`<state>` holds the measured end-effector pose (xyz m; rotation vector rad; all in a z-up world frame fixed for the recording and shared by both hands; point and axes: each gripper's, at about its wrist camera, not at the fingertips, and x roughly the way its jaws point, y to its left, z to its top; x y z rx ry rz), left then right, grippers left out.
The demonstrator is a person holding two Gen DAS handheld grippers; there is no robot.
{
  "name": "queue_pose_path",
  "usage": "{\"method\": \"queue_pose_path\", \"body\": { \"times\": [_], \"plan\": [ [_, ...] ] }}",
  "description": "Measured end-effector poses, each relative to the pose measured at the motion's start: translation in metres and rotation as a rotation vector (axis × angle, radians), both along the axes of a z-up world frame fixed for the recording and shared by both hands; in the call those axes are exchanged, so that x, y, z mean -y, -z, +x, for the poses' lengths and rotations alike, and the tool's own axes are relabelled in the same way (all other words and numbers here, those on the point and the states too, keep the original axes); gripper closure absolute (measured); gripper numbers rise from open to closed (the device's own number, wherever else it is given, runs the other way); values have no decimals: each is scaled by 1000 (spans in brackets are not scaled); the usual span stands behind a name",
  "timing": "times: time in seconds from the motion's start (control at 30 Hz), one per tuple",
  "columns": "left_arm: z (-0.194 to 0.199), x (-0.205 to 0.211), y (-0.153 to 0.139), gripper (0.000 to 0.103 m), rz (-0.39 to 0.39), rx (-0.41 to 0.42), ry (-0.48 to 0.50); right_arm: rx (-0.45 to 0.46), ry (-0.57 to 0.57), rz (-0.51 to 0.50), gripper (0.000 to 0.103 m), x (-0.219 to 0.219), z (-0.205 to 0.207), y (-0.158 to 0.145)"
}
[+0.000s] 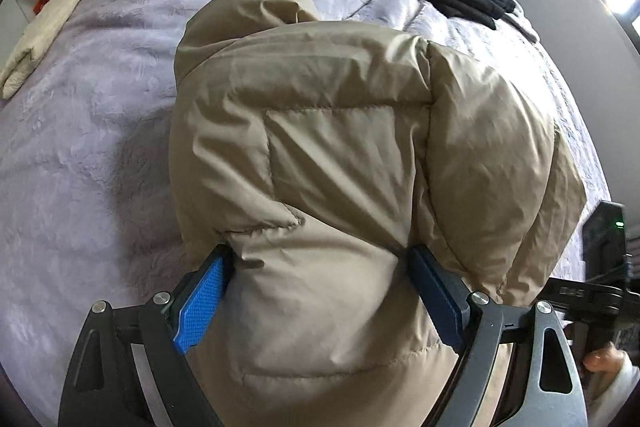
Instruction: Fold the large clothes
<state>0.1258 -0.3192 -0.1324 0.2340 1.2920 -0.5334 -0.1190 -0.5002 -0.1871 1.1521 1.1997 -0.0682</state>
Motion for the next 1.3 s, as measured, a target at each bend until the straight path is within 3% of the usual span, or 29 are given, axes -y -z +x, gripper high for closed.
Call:
{"method": "queue_pose_path", "body": {
  "times": [0.07, 0.1, 0.13, 0.2, 0.27, 0.4, 0.6, 0.73, 0.87, 1.0, 1.03, 1.17, 1.27, 1.3],
  "plan": [
    [-1, 0, 0, 15, 7, 4, 4, -21, -2, -63, 89, 5, -5, -14],
    [-2, 1, -1, 15, 10, 7, 5, -34, 3, -106, 69, 9, -12, -24],
    [-2, 0, 0, 15, 10, 7, 4, -35, 9, -134, 31, 13, -18, -34],
    [-2, -1, 0, 15, 8, 5, -4, -4, 18, -160, 0, 15, -25, -54],
    [-2, -1, -1, 15, 11, 4, -6, 34, 1, -168, 0, 18, -34, -71],
    [-3, 0, -2, 15, 15, 7, -9, 53, -125, -185, 0, -2, -15, -87],
    [-4, -2, -2, 15, 15, 5, -13, -77, -260, -325, 0, -28, 10, -71],
    [-3, -3, -2, 14, 23, 4, -10, -100, -238, -264, 0, -27, 29, -51],
    [-1, -6, -5, 14, 24, -19, 2, -87, -233, -233, 0, -21, 26, -49],
    [1, -21, -16, 12, -15, -44, 13, -74, -236, -219, 0, -20, 30, -48],
    [2, -30, -20, 0, -42, -44, 9, -67, -237, -213, 0, -15, 18, -46],
    [9, -59, -26, 0, -114, -35, -12, -54, -232, -190, 0, -9, 20, -41],
    [19, -74, -17, 0, -144, -107, -28, -39, -229, -170, 0, -4, 23, -37],
    [24, -82, -8, 0, -181, -184, -28, -29, -230, -159, 0, -1, 23, -36]
  ]
}}
